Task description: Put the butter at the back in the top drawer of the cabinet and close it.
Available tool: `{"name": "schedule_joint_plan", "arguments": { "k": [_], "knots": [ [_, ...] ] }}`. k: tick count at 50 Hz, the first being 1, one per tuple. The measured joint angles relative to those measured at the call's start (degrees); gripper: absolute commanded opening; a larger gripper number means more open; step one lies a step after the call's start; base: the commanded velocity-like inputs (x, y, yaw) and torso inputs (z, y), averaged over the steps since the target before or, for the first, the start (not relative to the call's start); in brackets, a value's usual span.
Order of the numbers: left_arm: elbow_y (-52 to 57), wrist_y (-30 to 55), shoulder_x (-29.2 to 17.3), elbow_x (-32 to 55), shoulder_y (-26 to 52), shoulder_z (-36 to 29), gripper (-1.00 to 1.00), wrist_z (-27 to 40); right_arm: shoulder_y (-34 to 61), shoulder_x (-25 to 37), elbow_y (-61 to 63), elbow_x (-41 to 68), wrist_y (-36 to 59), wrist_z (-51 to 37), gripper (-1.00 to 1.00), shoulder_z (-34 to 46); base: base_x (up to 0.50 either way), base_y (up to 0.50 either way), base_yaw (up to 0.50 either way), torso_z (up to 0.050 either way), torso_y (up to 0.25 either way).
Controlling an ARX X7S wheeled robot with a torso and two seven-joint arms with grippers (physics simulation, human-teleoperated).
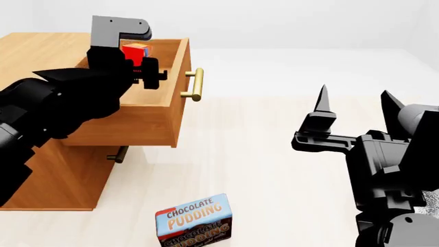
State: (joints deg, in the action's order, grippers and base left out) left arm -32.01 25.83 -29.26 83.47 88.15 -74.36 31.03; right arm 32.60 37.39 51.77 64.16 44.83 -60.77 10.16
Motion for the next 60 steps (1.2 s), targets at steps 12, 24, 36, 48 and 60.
{"name": "schedule_joint_plan", "arguments": {
  "k": [12,24,36,48,60],
  "knots": [
    [-1.3,0.0,0.3,-0.7,-0.4,-0.4,-1.00,0.2,0.1,0.2,0.0,0.3,0.0,-0.2,1.00,0.2,0.00,0.00,0.00,0.000,0.002],
    [-2.3,0.2,0.7,-1.4,-0.1,-0.1,1.00,0.2,0.5,0.3,0.0,0.6,0.0,-0.5,1.00,0.4,0.00,0.00,0.00,0.001,0.002],
    [-3.7,0.8,1.3,-2.7,0.8,0.6,1.00,0.6,0.4,0.5,-0.1,0.5,-0.2,-0.3,1.00,0.6,0.00,0.00,0.00,0.000,0.000],
    [-2.0,0.3,0.5,-2.8,1.4,1.7,1.00,1.6,0.5,0.6,-0.1,0.4,-0.2,-0.4,1.00,0.9,0.00,0.00,0.00,0.000,0.000],
    [5.8,-1.3,-2.7,-2.4,2.2,3.8,1.00,4.1,0.7,0.8,0.2,0.8,-0.2,-0.8,1.00,1.1,0.00,0.00,0.00,0.000,0.000]
  ]
}}
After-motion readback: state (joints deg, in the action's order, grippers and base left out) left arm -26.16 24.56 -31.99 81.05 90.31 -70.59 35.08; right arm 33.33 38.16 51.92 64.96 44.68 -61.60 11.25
